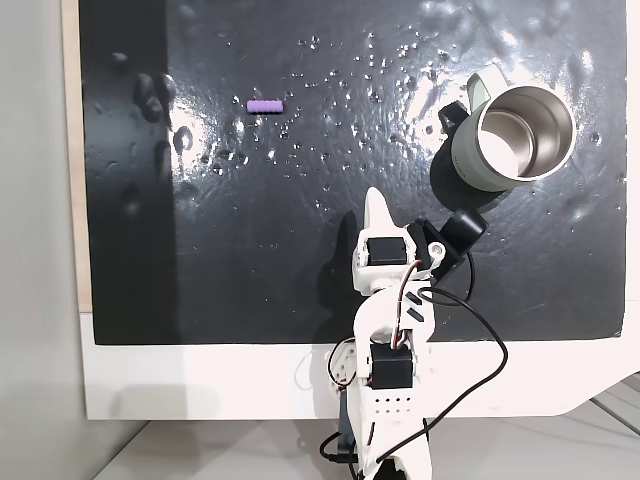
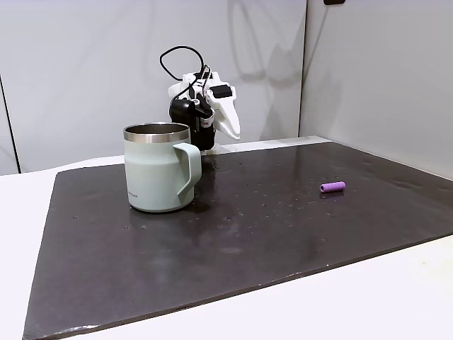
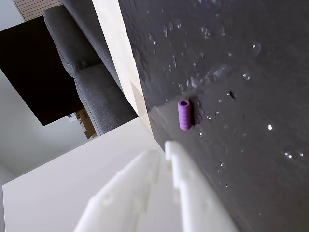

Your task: Grasp a pengrip and put it in the cup.

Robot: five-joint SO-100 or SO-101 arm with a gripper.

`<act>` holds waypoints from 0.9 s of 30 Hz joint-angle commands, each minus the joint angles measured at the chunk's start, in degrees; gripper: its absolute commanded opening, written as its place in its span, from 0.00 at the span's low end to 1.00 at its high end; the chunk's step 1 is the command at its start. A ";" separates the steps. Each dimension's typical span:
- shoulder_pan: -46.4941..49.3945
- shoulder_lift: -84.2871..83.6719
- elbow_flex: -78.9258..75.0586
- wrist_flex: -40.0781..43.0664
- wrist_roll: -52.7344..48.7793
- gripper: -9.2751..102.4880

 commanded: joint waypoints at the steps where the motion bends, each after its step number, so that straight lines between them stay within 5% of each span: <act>1: -2.99 0.53 2.99 0.35 -4.13 0.08; 17: -2.99 0.53 2.37 0.62 -3.78 0.08; 27: -7.65 -6.42 -15.73 9.76 -3.25 0.08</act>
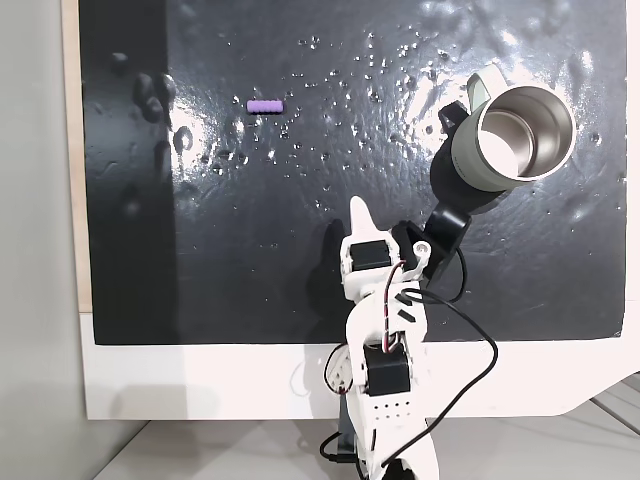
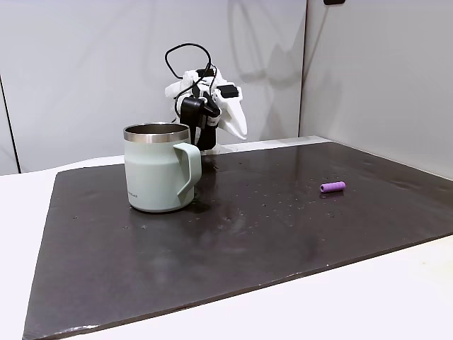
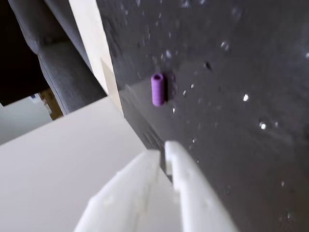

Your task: Grasp a pengrip and put it in the cup.

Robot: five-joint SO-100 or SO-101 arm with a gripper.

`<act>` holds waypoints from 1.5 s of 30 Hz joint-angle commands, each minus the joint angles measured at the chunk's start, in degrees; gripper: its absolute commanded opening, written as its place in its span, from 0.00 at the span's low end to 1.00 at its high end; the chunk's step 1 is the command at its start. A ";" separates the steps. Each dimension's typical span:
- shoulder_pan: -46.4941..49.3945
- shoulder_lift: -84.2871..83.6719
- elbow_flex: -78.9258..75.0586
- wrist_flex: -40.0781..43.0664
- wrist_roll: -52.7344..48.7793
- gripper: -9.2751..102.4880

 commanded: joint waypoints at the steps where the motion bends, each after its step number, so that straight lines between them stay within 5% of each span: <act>1: -1.85 -7.82 -11.60 2.46 0.70 0.08; 21: -18.02 -71.02 -84.46 34.28 25.84 0.08; 34: -14.59 -99.67 -111.62 38.06 28.04 0.09; 38: -14.33 -108.02 -119.97 41.84 27.42 0.24; 45: -13.80 -118.21 -127.79 41.75 28.74 0.29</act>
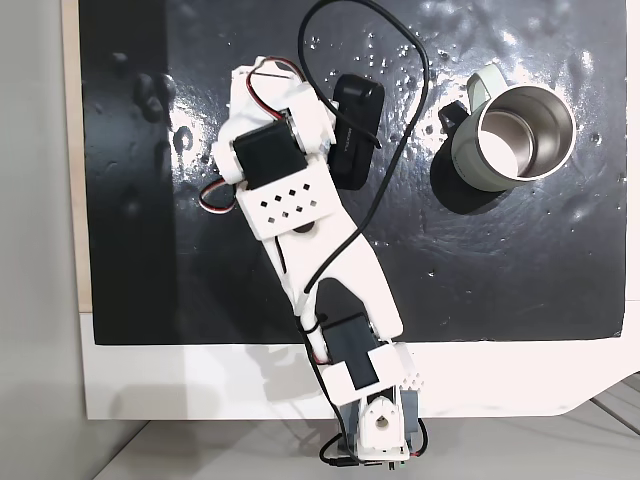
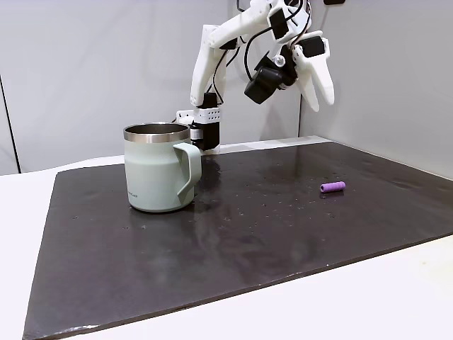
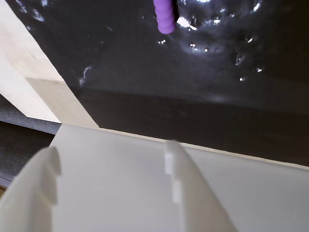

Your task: Grasp a pengrip and put it in the cup.

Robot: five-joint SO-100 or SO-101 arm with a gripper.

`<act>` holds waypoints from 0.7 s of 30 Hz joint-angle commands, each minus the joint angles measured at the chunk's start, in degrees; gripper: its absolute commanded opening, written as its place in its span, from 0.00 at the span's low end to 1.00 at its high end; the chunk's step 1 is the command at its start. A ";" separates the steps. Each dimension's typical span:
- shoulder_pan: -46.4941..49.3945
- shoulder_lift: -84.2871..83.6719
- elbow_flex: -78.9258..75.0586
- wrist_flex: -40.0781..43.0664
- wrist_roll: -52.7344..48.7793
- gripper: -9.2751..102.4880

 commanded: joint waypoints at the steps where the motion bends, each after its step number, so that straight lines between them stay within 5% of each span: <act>1: 1.67 -3.43 -6.59 0.09 0.97 0.29; 21: 2.72 -32.61 -27.95 -0.53 1.14 0.26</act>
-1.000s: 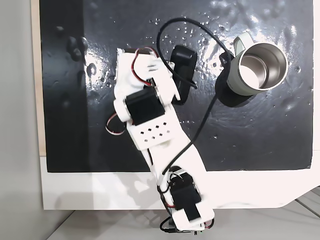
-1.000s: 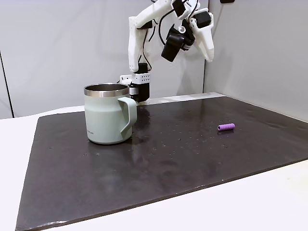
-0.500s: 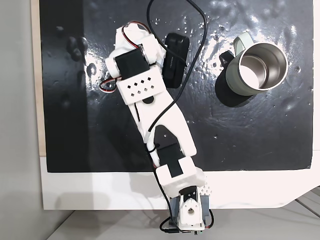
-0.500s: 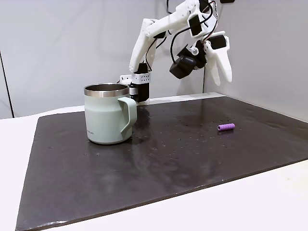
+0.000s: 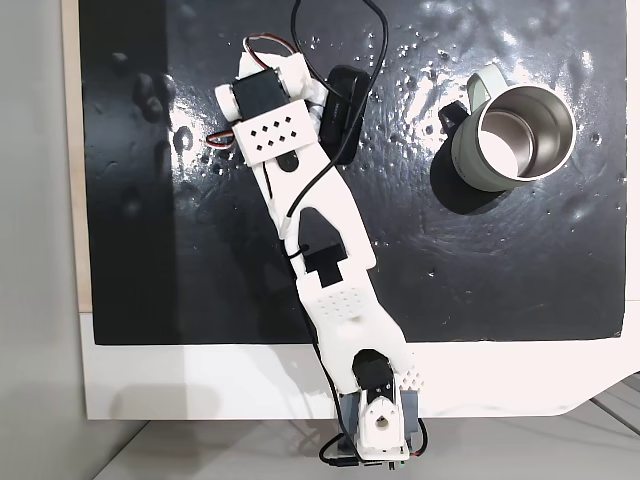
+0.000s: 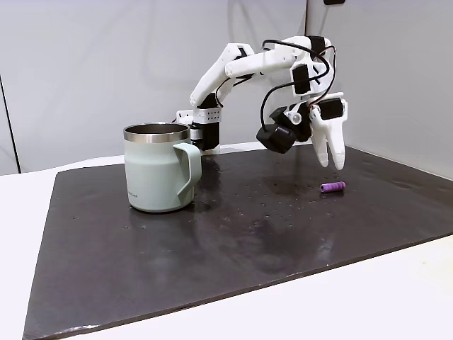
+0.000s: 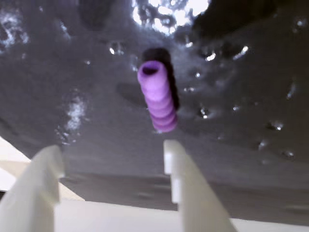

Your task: Grasp a pengrip and put it in the cup.

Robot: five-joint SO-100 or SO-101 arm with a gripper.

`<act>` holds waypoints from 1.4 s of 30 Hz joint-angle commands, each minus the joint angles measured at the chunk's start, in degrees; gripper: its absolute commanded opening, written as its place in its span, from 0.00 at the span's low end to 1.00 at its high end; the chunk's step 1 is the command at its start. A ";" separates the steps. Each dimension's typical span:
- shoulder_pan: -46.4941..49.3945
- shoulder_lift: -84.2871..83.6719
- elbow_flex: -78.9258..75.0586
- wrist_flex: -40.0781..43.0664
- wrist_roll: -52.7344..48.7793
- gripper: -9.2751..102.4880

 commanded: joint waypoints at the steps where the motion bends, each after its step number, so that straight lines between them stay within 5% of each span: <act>1: 1.05 -1.93 -5.80 -0.53 -0.44 0.26; 14: 0.26 -12.39 -13.97 -0.62 -0.79 0.24; 21: -0.62 -13.80 -15.47 -1.05 -1.14 0.09; 26: -0.62 -13.97 -17.58 0.00 -1.41 0.09; 42: 1.93 13.62 -15.12 8.17 -6.50 0.08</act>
